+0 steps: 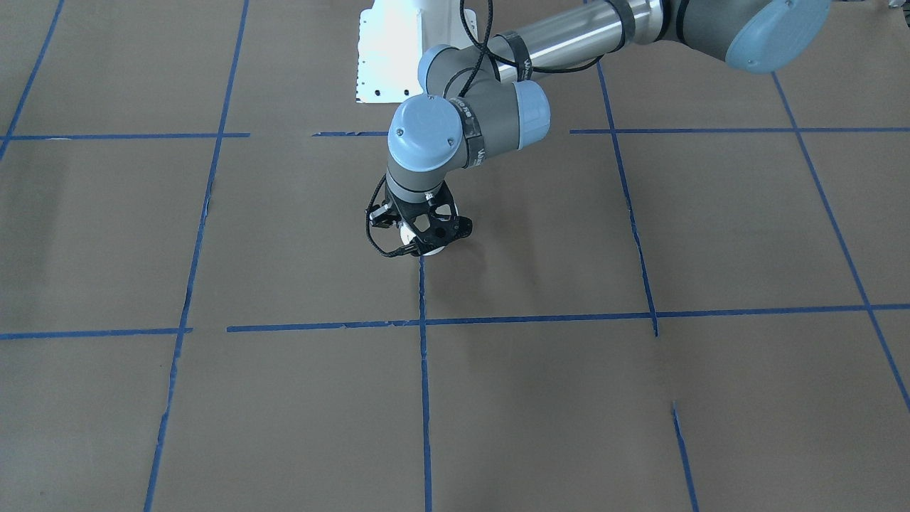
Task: Flip mug
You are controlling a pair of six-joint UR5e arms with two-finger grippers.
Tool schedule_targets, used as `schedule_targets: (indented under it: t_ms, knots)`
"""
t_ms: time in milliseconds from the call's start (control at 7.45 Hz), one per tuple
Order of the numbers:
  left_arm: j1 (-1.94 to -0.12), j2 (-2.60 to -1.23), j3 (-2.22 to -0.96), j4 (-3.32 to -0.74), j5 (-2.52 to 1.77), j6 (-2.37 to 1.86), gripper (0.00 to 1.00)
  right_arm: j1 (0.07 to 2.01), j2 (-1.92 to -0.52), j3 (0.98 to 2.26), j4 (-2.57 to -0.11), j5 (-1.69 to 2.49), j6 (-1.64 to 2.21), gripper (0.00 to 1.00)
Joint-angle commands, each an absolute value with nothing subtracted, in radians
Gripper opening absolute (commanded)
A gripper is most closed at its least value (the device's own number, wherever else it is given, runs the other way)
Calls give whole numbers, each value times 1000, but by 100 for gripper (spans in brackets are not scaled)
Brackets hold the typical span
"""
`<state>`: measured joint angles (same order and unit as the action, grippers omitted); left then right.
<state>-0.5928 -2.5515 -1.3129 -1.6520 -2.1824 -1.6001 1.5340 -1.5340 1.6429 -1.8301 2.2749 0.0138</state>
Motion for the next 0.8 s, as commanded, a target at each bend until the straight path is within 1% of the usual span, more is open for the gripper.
schedule_targets:
  t_ms: [0, 134, 268, 402, 537, 671]
  knots:
    - [-668, -2496, -1475, -1544, -2184, -1467, 100, 1534, -1534, 1643, -1830, 2275, 14, 100]
    - [-713, -2405, -1623, -1481, -2186, -1360, 100, 1534, -1534, 1643, -1830, 2275, 14, 100]
    - [-783, -2264, -1755, -1474, -2187, -1229, 100, 1534, -1535, 1643, -1830, 2275, 14, 100]
    - [-873, -2152, -1819, -1474, -2187, -1028, 100, 1534, -1536, 1643, -1830, 2275, 14, 100]
    - [-955, -2037, -1839, -1474, -2189, -765, 100, 1534, -1534, 1643, -1830, 2275, 14, 100]
    - [-1060, -1919, -1832, -1476, -2192, -503, 100, 1534, -1534, 1643, -1830, 2275, 14, 100]
